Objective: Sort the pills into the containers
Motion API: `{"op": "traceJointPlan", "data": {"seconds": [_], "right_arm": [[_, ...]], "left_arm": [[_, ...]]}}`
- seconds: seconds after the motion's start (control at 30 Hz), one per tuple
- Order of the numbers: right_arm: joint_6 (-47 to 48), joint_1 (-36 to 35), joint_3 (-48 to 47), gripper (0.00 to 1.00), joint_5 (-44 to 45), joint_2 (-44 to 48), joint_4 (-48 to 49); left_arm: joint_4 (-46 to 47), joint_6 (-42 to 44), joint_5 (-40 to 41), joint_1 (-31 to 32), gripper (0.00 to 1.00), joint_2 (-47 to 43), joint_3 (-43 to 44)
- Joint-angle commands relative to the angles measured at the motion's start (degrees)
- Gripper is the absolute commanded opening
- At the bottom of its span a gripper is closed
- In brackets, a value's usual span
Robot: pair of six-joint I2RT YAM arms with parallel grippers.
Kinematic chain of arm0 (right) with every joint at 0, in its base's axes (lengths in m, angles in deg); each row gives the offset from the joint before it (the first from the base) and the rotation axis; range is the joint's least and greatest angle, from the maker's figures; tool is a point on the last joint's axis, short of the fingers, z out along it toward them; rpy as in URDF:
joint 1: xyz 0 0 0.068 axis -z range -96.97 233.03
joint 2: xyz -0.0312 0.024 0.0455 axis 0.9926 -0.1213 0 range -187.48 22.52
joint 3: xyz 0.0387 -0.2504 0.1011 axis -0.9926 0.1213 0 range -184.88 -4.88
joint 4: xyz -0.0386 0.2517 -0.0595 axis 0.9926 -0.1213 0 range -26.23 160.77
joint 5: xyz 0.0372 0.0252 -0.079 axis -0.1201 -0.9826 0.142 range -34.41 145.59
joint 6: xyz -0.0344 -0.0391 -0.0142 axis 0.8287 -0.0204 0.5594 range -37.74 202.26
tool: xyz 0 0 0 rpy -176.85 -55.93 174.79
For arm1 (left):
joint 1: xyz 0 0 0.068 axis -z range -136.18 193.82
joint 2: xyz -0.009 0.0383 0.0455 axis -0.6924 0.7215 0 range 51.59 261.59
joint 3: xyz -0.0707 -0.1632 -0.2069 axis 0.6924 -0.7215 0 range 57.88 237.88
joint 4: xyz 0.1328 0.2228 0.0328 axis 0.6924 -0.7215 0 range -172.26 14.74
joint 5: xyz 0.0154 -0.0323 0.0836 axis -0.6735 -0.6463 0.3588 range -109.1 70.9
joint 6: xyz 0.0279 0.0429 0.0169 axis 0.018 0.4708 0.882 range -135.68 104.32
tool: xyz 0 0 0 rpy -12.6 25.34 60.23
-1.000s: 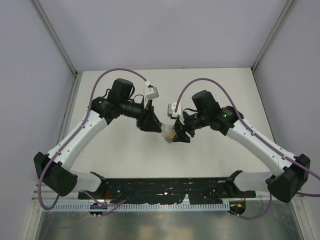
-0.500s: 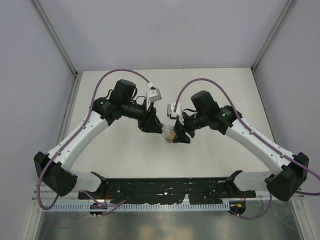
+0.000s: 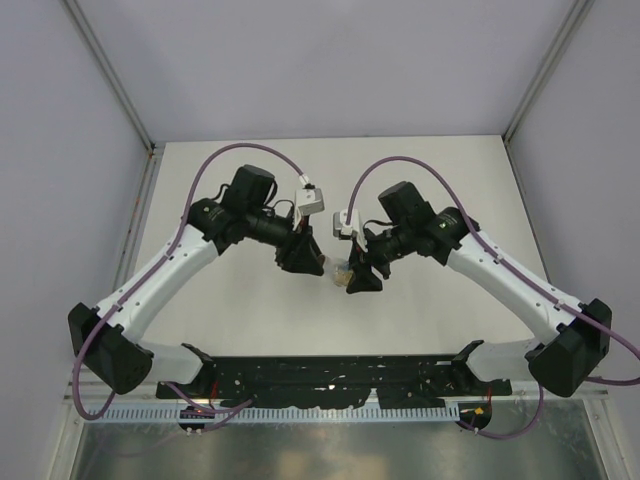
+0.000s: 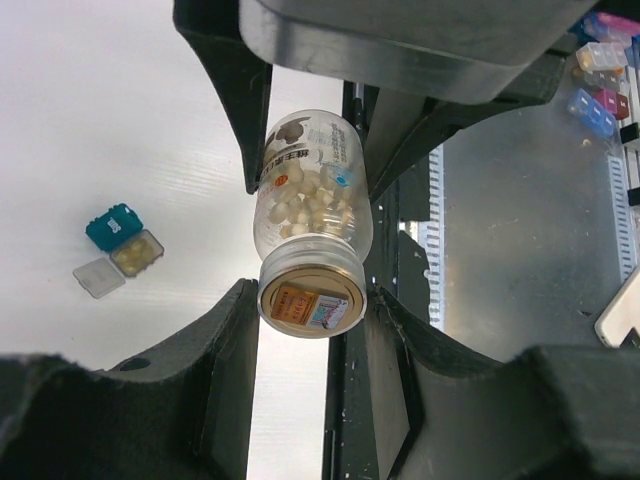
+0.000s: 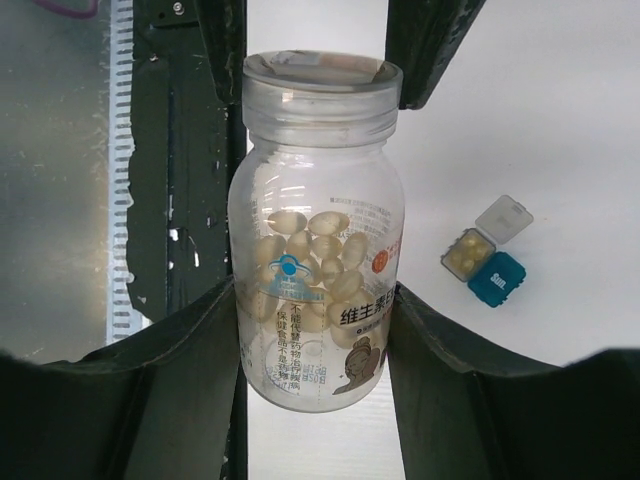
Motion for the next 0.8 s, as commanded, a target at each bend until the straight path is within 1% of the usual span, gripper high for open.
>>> {"op": "traceJointPlan", "data": {"seconds": [0.0, 0.1, 0.2, 0.3, 0.37, 0.57, 0.67, 0.77], "right_arm": [[0.38, -0.15, -4.53, 0.06, -8.82, -0.29, 2.25], [0.82, -0.06, -5.76, 0.06, -11.45, -1.43, 0.93], [1.34, 0.29, -7.34, 0.06, -15.06, -3.10, -1.18], [1.79, 0.38, -8.14, 0.06, -17.43, -4.25, -2.23], [1.96, 0.38, -8.49, 0.06, -17.96, -5.04, -2.41], [2.14, 0.38, -9.02, 0.06, -17.62, -5.22, -2.24], [1.00, 0.46, -8.32, 0.06, -16.39, -3.81, -0.84], [-0.85, 0.38, -7.09, 0.06, -14.63, -1.62, 2.59]], "left_arm": [[1.07, 4.80, -1.58, 1.18, 0.13, -1.54, -2.87], [2.82, 5.68, -1.68, 1.36, 0.13, -3.46, -5.33], [6.86, 5.68, -1.33, 1.80, 0.14, -5.75, -8.50], [10.03, 5.07, -0.54, 1.97, 0.18, -7.68, -10.61], [11.96, 3.93, -0.36, 1.97, 0.19, -8.48, -11.58], [16.88, -0.81, 0.34, 2.06, 0.18, -9.36, -12.72], [18.73, -3.97, 0.35, 1.62, 0.15, -9.01, -12.29], [21.81, -8.45, -0.88, 0.92, 0.11, -8.31, -12.29]]}}
